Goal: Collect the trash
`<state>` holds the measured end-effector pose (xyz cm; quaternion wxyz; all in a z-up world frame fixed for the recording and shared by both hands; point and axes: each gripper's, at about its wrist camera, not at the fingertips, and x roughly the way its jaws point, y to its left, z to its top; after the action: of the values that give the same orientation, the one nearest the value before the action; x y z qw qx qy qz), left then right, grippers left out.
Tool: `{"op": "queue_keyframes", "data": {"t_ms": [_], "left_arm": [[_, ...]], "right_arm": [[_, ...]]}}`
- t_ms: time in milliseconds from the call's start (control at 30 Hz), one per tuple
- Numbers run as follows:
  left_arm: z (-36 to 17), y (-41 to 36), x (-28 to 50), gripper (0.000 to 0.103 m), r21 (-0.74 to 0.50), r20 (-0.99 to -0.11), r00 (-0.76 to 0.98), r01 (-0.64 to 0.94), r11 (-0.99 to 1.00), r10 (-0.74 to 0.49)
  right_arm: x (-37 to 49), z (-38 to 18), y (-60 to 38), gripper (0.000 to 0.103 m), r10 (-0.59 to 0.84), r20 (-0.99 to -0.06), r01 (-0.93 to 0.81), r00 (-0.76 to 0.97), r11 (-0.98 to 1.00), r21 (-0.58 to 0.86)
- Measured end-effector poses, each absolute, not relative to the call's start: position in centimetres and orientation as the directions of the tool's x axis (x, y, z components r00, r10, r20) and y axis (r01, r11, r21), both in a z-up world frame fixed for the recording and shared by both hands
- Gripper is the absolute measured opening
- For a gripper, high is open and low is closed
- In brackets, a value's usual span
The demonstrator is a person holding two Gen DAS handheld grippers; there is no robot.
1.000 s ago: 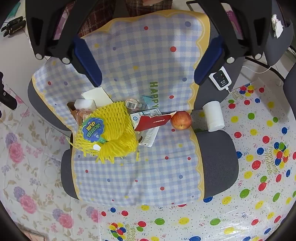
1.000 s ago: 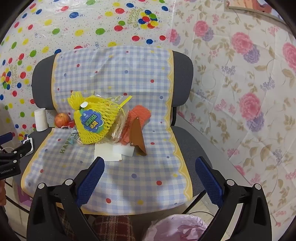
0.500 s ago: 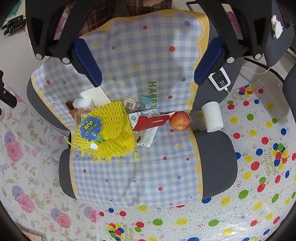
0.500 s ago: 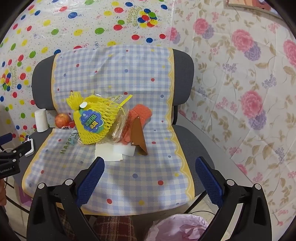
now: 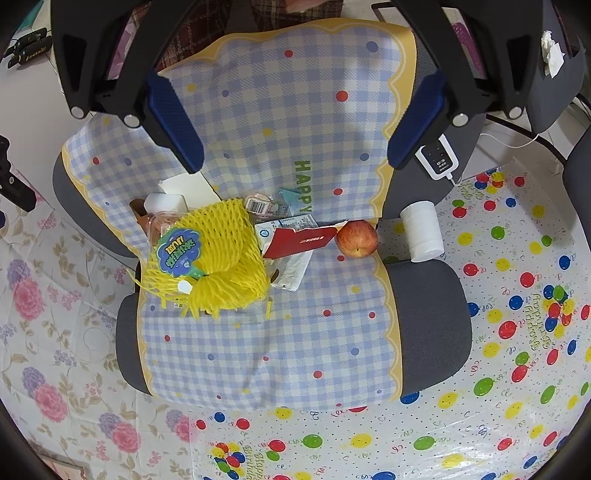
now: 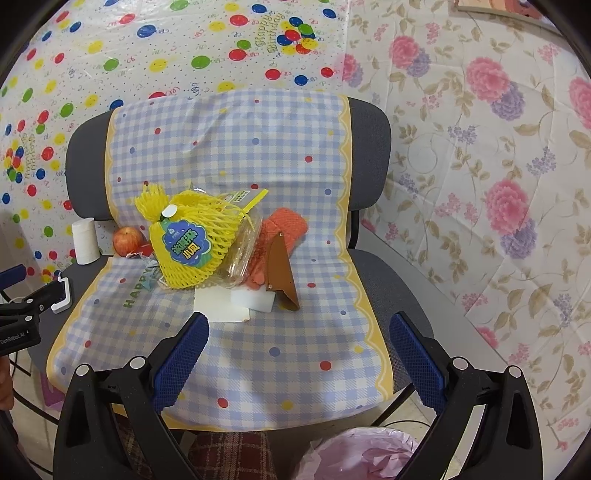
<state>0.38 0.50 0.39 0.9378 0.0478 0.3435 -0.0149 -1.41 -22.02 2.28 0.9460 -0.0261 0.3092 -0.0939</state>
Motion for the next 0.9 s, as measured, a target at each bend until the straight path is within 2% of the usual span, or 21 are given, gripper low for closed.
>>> {"op": "queue_keyframes", "data": {"t_ms": [900], "left_arm": [[0.42,1.41,0.54,0.097,0.075,-0.647,0.762,0.059,0.995,0.004]], "right_arm": [[-1.53,2.32,-22.32,0.097,-0.185,-0.584,0.154,0.790,0.983,-0.104]]}}
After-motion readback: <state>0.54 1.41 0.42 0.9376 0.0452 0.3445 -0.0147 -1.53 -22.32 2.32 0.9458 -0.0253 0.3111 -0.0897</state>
